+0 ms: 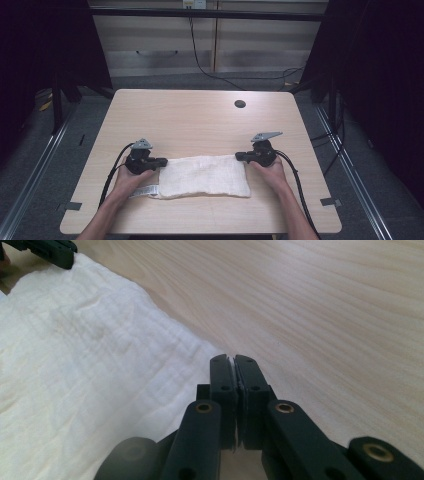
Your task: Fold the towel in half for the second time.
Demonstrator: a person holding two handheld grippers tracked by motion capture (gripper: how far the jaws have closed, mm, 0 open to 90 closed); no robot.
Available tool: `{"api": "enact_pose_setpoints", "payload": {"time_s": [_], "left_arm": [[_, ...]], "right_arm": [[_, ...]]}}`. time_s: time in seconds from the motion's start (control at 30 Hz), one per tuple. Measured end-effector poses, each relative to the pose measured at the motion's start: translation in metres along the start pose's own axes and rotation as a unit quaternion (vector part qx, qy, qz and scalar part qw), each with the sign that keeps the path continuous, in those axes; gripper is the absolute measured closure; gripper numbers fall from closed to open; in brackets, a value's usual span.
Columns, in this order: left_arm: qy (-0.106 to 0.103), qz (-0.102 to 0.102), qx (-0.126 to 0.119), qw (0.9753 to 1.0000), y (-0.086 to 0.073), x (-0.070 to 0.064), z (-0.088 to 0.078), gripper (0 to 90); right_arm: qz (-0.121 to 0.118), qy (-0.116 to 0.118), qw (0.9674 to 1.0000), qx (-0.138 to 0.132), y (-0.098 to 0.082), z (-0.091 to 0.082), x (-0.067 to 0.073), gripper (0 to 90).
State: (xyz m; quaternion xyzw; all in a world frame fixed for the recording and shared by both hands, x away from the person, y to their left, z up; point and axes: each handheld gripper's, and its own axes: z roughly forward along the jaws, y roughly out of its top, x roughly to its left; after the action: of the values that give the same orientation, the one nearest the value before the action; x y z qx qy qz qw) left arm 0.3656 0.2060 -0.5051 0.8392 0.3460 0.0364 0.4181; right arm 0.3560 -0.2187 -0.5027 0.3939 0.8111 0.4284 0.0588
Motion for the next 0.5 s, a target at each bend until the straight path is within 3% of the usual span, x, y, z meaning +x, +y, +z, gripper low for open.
{"api": "enact_pose_setpoints", "payload": {"time_s": [0.1, 0.13, 0.27, 0.5], "left_arm": [[-0.003, 0.000, -0.004, 1.0000, 0.001, 0.001, -0.001, 85.4], [0.003, 0.001, -0.010, 0.9999, 0.002, 0.000, -0.003, 85.4], [-0.009, -0.010, -0.043, 0.9990, 0.007, 0.000, -0.014, 85.8], [-0.014, -0.013, -0.064, 0.9977, 0.010, -0.001, -0.025, 86.0]], "right_arm": [[0.000, 0.002, 1.0000, -0.004, 0.000, -0.001, 0.000, 87.7], [0.001, 0.004, 1.0000, -0.007, 0.001, -0.002, 0.000, 87.7], [-0.003, 0.012, 0.9995, -0.029, 0.005, -0.010, 0.004, 87.7], [-0.011, 0.020, 0.9986, -0.048, 0.009, -0.020, 0.011, 87.7]]}}
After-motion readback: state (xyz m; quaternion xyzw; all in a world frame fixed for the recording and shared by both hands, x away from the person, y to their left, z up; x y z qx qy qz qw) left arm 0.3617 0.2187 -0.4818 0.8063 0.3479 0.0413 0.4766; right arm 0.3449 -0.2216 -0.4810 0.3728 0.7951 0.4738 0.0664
